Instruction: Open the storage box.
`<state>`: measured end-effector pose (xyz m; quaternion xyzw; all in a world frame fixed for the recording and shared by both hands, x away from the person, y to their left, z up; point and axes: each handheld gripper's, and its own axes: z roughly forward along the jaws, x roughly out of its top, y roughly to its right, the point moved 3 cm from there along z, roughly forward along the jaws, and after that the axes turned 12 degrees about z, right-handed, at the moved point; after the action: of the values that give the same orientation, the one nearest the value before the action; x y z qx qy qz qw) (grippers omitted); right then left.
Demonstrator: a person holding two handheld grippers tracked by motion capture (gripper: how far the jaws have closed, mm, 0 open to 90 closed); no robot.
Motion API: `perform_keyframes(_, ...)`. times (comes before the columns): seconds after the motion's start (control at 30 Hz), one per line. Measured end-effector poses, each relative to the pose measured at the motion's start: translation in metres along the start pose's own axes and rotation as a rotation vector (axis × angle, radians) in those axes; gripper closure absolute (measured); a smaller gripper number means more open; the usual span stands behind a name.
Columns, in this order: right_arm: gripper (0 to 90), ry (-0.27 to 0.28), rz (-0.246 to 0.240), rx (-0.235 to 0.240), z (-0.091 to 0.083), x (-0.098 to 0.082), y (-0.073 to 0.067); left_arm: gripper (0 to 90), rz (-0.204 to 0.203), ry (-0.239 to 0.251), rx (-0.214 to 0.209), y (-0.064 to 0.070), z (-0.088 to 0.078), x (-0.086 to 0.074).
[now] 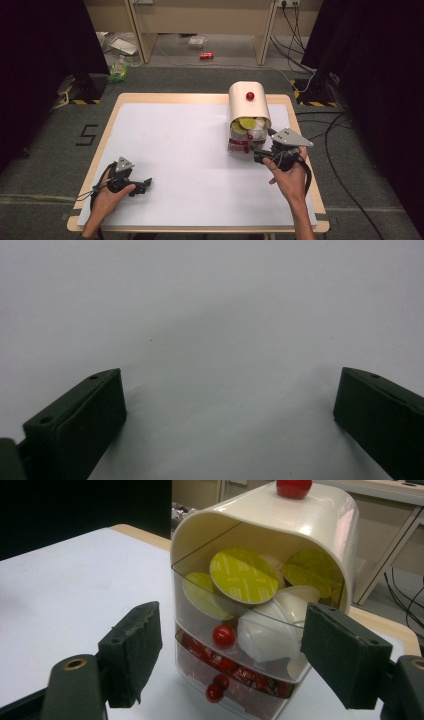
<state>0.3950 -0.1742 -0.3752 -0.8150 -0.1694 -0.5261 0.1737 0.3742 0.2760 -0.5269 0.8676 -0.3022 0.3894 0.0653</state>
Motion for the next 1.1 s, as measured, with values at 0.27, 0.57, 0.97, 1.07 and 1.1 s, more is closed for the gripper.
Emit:
perform_keyframes(0.27, 25.3, -0.006, -0.005, 0.011, 0.019, 0.006, -0.002, 0.0, 0.0, 0.0, 0.0, 0.0, 0.0, 0.0)
perform_keyframes(0.57, 26.2, -0.028, -0.003, 0.02, 0.04, 0.008, -0.002, 0.0, 0.0, 0.0, -0.001, 0.0, 0.0, 0.0)
perform_keyframes(0.97, 26.2, -0.058, -0.012, 0.01, 0.047, 0.005, 0.0, 0.0, 0.0, 0.0, -0.001, 0.0, 0.0, 0.0)
perform_keyframes(1.07, 26.2, -0.07, -0.011, 0.013, 0.046, 0.006, -0.002, 0.0, -0.001, 0.0, -0.001, 0.0, 0.0, 0.0)
perform_keyframes(1.1, 26.2, -0.076, -0.017, 0.01, 0.045, 0.006, -0.002, 0.0, -0.001, 0.0, -0.001, 0.0, 0.0, 0.0)
